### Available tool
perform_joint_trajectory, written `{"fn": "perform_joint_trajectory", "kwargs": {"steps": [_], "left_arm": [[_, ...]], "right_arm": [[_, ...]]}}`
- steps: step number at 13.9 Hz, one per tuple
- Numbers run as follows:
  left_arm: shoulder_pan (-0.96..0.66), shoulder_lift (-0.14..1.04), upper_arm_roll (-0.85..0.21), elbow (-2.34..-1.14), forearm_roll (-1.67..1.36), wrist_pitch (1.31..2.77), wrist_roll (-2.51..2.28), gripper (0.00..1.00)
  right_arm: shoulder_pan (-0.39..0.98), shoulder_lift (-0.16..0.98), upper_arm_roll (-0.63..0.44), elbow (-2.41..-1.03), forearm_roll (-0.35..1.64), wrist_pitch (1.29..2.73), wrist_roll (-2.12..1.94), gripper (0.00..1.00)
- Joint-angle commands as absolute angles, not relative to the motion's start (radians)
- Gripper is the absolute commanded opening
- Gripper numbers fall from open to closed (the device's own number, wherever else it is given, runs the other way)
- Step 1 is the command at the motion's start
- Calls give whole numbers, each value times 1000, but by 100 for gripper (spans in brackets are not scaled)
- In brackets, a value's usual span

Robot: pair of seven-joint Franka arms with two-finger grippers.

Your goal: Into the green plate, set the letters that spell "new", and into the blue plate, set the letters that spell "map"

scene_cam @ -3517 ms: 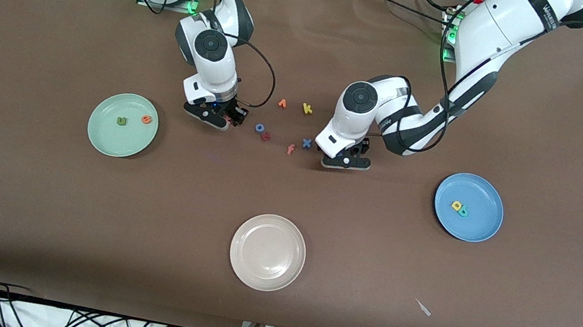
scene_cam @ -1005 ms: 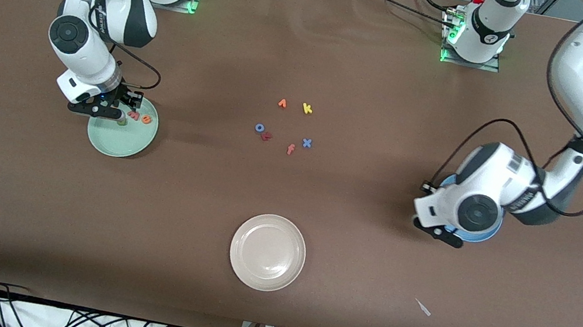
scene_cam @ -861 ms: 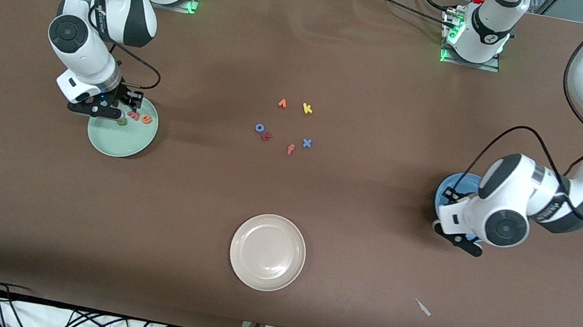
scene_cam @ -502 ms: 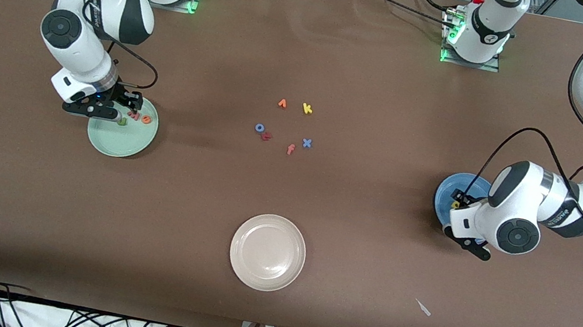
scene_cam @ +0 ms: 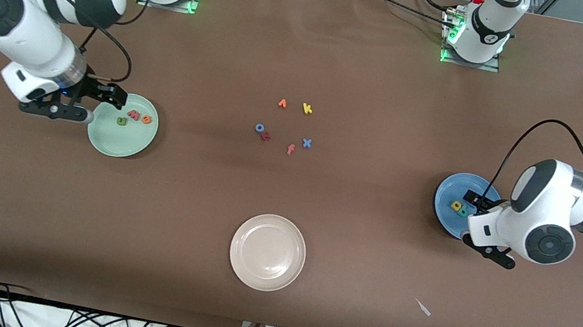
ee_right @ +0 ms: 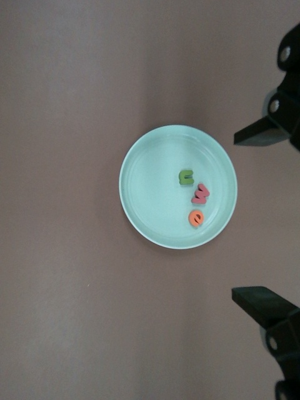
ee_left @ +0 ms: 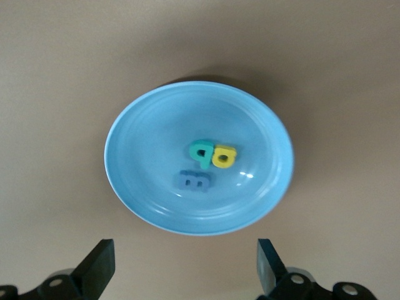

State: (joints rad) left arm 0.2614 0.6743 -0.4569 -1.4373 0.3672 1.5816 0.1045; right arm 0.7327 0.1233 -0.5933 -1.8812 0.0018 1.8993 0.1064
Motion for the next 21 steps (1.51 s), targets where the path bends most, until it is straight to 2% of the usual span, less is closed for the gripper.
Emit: {"fn": "perform_joint_trajectory", "kwargs": {"steps": [1, 3, 4, 5, 7, 8, 9, 13, 14, 16, 17, 21], "left_arm": [[262, 655, -456, -1391, 322, 1513, 92, 100], [259, 583, -431, -1411, 283, 1517, 90, 100], [244, 540, -382, -1433, 235, 1522, 95, 100], [221, 464, -324, -1495, 171, 1560, 86, 100], [122, 297, -144, -1654, 38, 1681, 87, 100], [68, 247, -56, -1696, -33, 1702, 86, 100], [42, 207, -14, -1706, -64, 1706, 87, 100], [17, 22, -11, -1721, -60, 1691, 91, 100], [12, -3, -9, -1714, -55, 1646, 89, 100], [8, -37, -14, -1697, -37, 1563, 94, 100], [8, -54, -20, -1692, -20, 1543, 97, 100], [14, -63, -31, -1675, -5, 1537, 104, 100]], "right_arm": [[726, 163, -591, -1680, 15, 1729, 98, 99], [724, 170, -592, -1608, 14, 1674, 98, 99], [724, 173, -592, -1595, 12, 1661, 98, 100], [716, 172, -595, -1594, 14, 1660, 95, 99], [704, 170, -595, -1592, 14, 1655, 94, 99], [701, 172, -598, -1592, 14, 1654, 91, 100], [692, 172, -601, -1592, 14, 1654, 89, 100], [683, 172, -583, -1594, 66, 1641, 95, 100], [611, 166, -502, -1594, 69, 1644, 89, 100], [313, 160, -208, -1572, 64, 1637, 83, 100], [246, 158, -128, -1572, 55, 1638, 84, 100], [113, 132, -23, -1578, 43, 1634, 80, 100]]}}
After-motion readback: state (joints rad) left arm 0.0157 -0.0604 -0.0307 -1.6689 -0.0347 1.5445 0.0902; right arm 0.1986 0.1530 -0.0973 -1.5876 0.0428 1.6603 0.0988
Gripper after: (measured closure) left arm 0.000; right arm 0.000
